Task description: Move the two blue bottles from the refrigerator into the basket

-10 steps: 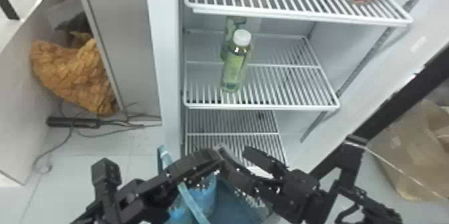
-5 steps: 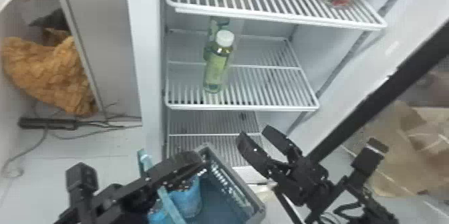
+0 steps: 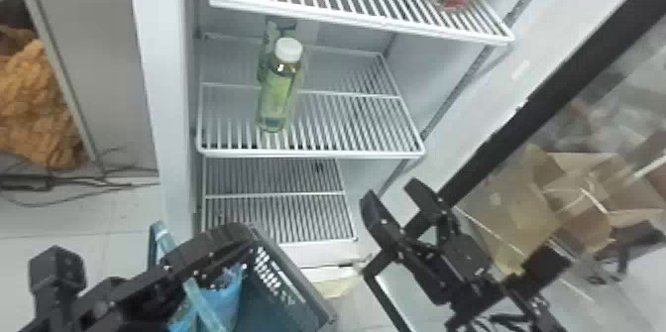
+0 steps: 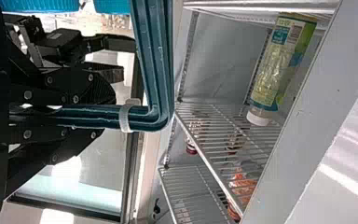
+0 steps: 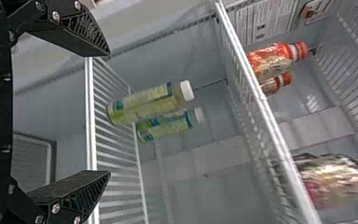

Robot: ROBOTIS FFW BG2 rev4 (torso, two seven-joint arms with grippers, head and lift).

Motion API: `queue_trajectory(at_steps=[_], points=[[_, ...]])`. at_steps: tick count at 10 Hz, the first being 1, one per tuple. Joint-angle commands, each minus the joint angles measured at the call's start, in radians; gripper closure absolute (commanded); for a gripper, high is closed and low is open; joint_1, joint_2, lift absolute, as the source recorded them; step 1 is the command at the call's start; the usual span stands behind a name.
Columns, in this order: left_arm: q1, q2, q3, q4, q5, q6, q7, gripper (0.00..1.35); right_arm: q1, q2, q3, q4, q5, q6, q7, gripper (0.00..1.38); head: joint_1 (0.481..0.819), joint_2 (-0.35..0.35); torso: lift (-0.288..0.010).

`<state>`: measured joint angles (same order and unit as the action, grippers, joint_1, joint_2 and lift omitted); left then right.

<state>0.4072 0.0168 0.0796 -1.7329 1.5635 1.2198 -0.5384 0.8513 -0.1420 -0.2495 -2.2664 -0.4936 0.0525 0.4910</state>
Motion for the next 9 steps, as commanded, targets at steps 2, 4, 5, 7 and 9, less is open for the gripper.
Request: queue_trajectory(at_steps=[2,4,5,7,9], points=[[0.0,0.0,-0.002,0.001,0.0,0.0,0.0,1.16,0.071,0.035,-0.072,0.01,0.075,-0.092,0.0,0.17,0.695,-0.35,-0.216],[0.0,-0.001,-0.004,0.004,-0.002,0.0,0.001,1.16,0.135,0.088,-0.151,-0.017,0.111,-0.092,0.0,0.17,0.695,-0.35,-0.216],[0.0,-0.001,-0.004,0.006,-0.004,0.0,0.001,1.16,0.155,0.101,-0.173,-0.03,0.113,-0.092,0.004,0.17,0.695,-0.35,-0.216],[0.0,-0.001,-0.004,0.006,-0.006,0.0,0.001,1.16,0.177,0.107,-0.187,-0.037,0.111,-0.092,0.023,0.17,0.695,-0.35,-0.216],[-0.005,0.0,-0.002,0.006,-0.01,0.005,0.001,1.16,0.177,0.107,-0.185,-0.03,0.109,-0.089,0.024,0.17,0.695,-0.35,-0.216]])
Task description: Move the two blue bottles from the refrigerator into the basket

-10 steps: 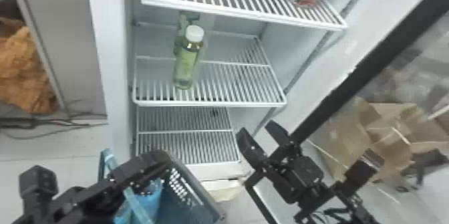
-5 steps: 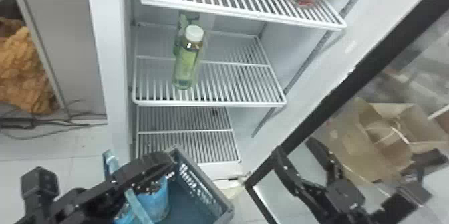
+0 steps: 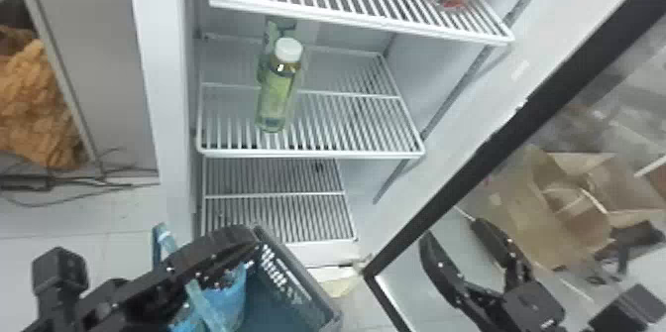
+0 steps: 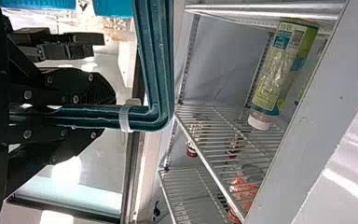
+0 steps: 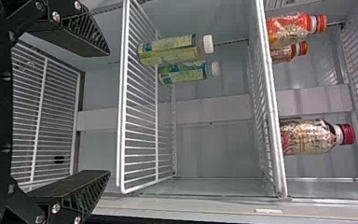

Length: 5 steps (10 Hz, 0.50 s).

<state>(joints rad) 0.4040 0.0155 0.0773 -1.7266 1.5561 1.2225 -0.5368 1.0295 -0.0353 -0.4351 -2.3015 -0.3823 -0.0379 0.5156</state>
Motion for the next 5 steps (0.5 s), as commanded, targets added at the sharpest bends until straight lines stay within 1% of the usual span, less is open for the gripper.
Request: queue_trajectory(at_steps=[1,2,5], points=[[-0.004,0.001,0.0,0.0,-0.005,0.002,0.0,1.16,-0.004,0.0,0.0,0.013,-0.001,0.001,0.0,0.17,0.695,-0.35,-0.216],[-0.006,0.003,0.002,0.0,-0.003,0.002,0.0,1.16,-0.016,-0.002,0.0,0.023,0.005,0.003,0.006,0.17,0.695,-0.35,-0.216],[-0.009,0.015,-0.002,0.0,0.001,-0.013,0.0,1.16,-0.045,-0.017,0.026,0.047,-0.001,0.006,0.009,0.17,0.695,-0.35,-0.216]])
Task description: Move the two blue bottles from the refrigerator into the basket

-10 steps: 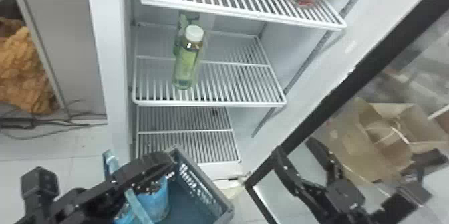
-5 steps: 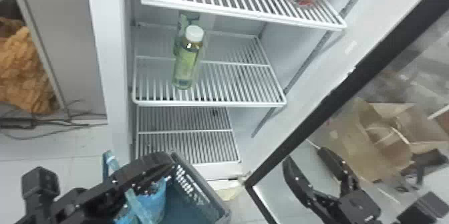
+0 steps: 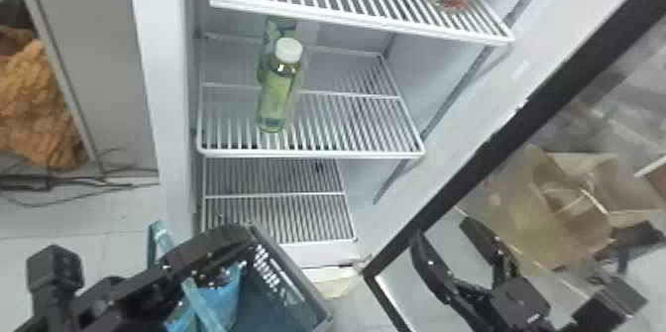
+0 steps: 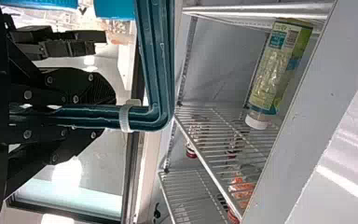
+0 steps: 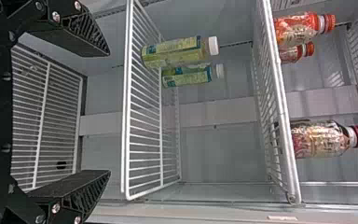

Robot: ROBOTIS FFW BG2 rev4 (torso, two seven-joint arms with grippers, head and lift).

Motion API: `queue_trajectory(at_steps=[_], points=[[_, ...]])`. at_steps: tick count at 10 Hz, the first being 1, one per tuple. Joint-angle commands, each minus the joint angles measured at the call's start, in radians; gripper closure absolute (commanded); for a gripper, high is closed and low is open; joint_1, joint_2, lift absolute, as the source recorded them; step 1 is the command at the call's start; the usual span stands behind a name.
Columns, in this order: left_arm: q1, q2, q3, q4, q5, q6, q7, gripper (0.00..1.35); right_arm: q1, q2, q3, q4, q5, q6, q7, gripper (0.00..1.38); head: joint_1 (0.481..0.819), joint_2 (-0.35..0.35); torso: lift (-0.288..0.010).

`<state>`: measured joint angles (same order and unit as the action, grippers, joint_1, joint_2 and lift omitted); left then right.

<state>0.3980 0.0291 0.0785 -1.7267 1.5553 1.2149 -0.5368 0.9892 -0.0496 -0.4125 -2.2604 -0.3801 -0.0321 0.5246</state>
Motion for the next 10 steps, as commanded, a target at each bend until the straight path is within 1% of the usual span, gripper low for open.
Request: queue_trajectory(at_steps=[1,2,4,6,7,8,10], points=[[-0.005,0.003,-0.005,-0.002,0.0,-0.025,0.0,1.16,-0.012,-0.009,0.014,0.013,-0.007,0.0,0.0,0.17,0.695,-0.35,-0.216],[-0.01,0.005,-0.005,-0.002,0.0,-0.025,0.0,1.17,-0.022,-0.015,0.026,0.026,-0.015,-0.002,0.003,0.18,0.695,-0.35,-0.216],[-0.01,0.006,-0.005,-0.002,0.004,-0.037,0.0,1.16,-0.032,-0.018,0.032,0.031,-0.019,0.0,0.003,0.18,0.695,-0.35,-0.216],[-0.003,0.006,-0.001,-0.015,0.012,-0.047,-0.002,1.16,-0.054,-0.036,0.066,0.048,-0.037,-0.002,0.005,0.18,0.695,-0.35,-0.216],[-0.005,0.009,0.003,-0.02,0.01,-0.047,-0.003,1.17,-0.064,-0.041,0.077,0.05,-0.035,0.0,0.005,0.18,0.695,-0.35,-0.216],[-0.008,0.012,0.001,-0.02,0.01,-0.047,-0.002,1.16,-0.066,-0.042,0.077,0.055,-0.041,-0.002,0.006,0.18,0.695,-0.35,-0.216],[-0.008,0.011,0.001,-0.02,0.012,-0.049,-0.003,1.16,-0.066,-0.042,0.079,0.06,-0.045,-0.002,0.006,0.18,0.695,-0.35,-0.216]])
